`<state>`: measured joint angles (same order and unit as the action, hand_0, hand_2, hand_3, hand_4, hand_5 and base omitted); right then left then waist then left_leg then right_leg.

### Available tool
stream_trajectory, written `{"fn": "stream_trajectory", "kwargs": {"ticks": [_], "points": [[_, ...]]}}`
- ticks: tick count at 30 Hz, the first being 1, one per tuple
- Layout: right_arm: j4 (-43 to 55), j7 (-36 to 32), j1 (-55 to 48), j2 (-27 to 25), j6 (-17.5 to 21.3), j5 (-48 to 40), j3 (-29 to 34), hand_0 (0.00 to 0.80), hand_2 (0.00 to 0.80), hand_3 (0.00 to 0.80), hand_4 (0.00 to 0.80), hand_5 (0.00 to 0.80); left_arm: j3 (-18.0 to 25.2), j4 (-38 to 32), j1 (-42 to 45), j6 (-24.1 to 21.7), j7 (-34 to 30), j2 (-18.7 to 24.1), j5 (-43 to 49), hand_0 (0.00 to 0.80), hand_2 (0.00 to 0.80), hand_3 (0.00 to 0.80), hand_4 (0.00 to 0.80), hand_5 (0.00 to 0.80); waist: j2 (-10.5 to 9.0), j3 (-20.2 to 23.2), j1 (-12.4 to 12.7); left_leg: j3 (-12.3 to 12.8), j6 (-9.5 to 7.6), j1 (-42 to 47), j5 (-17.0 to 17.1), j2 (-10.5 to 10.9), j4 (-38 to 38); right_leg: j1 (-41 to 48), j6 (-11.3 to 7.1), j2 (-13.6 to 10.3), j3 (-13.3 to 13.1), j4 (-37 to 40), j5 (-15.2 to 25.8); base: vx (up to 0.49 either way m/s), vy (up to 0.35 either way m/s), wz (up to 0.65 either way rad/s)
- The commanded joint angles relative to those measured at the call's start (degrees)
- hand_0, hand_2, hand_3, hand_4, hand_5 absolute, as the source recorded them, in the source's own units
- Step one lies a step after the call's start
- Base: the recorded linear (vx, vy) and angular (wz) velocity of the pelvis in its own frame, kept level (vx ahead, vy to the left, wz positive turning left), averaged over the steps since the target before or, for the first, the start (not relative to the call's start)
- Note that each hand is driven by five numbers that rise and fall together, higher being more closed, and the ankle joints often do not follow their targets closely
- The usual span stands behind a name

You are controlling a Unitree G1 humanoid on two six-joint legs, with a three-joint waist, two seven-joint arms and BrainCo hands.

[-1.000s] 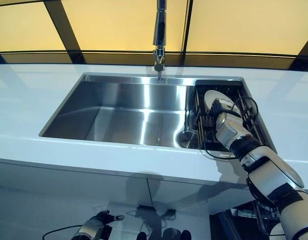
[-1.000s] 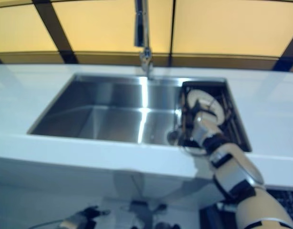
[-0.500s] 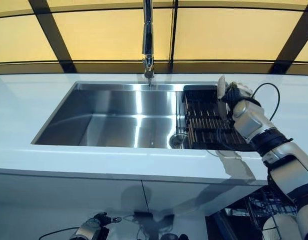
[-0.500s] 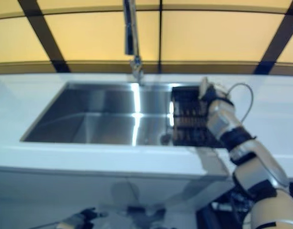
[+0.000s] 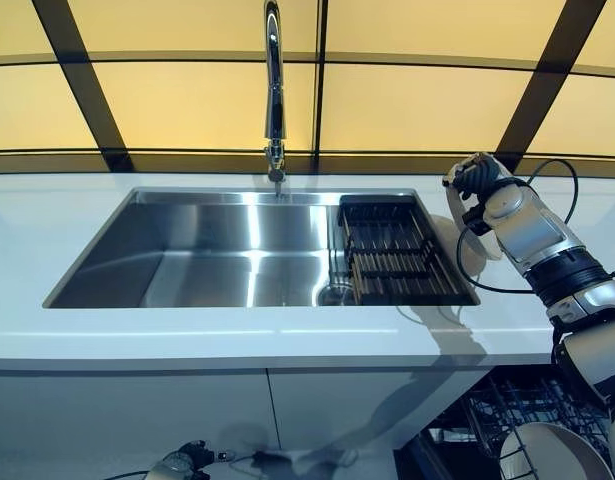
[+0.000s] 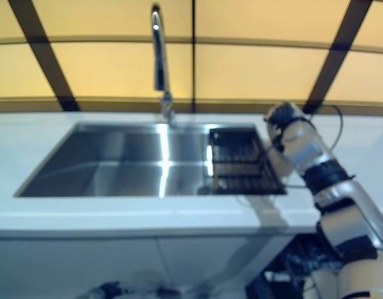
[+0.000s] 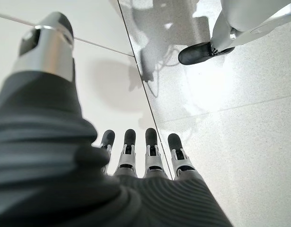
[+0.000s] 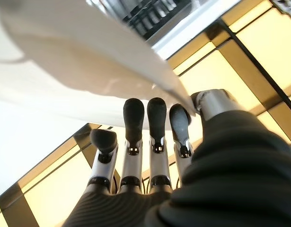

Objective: Take plates into dishwasher

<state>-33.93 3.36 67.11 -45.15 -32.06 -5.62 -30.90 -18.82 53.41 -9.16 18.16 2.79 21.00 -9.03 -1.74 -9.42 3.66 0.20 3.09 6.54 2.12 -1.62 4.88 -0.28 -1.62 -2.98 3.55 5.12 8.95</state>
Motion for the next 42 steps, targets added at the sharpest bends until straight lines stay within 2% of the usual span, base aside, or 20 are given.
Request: {"fn": "stream_trajectory", "kwargs": {"ticks": [1, 9, 14, 42], "points": [[-0.49, 0.74, 3.70, -1.80, 1.38, -2.79, 1.25, 0.800, 0.800, 0.800, 0.800, 0.800, -1.53, 4.52, -1.53, -1.03, -0.06, 0.83, 2.55, 0.000, 0.000, 0.000, 0.000, 0.000, -1.89, 2.39, 0.40, -0.66, -1.75, -0.68, -2.02, 1.31, 0.13, 4.53, -3.77, -1.63, -1.48, -0.12, -4.73, 0.043, -0.005, 0.00], [1.40, 2.70, 2.15, -0.35, 1.69, -11.18, 3.82, 0.800, 0.800, 0.800, 0.800, 0.800, -1.51, 4.98, -1.35, -0.82, -0.01, 0.79, 3.04, 0.000, 0.000, 0.000, 0.000, 0.000, -2.10, 2.97, 0.04, -0.40, -1.72, -0.13, -2.28, 1.22, 0.13, 5.02, -3.77, -1.60, -1.58, -0.12, -4.93, 0.014, -0.002, -0.03], [2.19, 3.41, 1.89, -0.76, 1.17, -10.66, 4.80, 0.800, 0.800, 0.800, 0.800, 0.800, -1.51, 5.16, -1.12, -1.10, -0.06, 1.00, 3.13, 0.000, 0.000, 0.000, 0.000, 0.000, -2.18, 3.38, -0.40, 0.00, -1.75, 0.17, -2.37, 1.25, 0.13, 5.20, -3.78, -1.52, -1.84, -0.12, -4.97, 0.012, 0.000, -0.03], [-2.07, -0.54, 4.65, -12.77, -0.86, -11.08, 3.72, 0.800, 0.800, 0.800, 0.800, 0.800, -1.11, 6.06, 1.01, -3.74, -0.59, 2.94, 4.48, 0.000, 0.000, 0.000, 0.000, 0.000, -3.51, 5.36, -3.28, 2.79, -1.84, 0.50, -2.27, 0.93, 0.13, 4.27, -4.14, -0.63, -4.53, -0.12, -4.09, 0.004, -0.005, -0.05]]}}
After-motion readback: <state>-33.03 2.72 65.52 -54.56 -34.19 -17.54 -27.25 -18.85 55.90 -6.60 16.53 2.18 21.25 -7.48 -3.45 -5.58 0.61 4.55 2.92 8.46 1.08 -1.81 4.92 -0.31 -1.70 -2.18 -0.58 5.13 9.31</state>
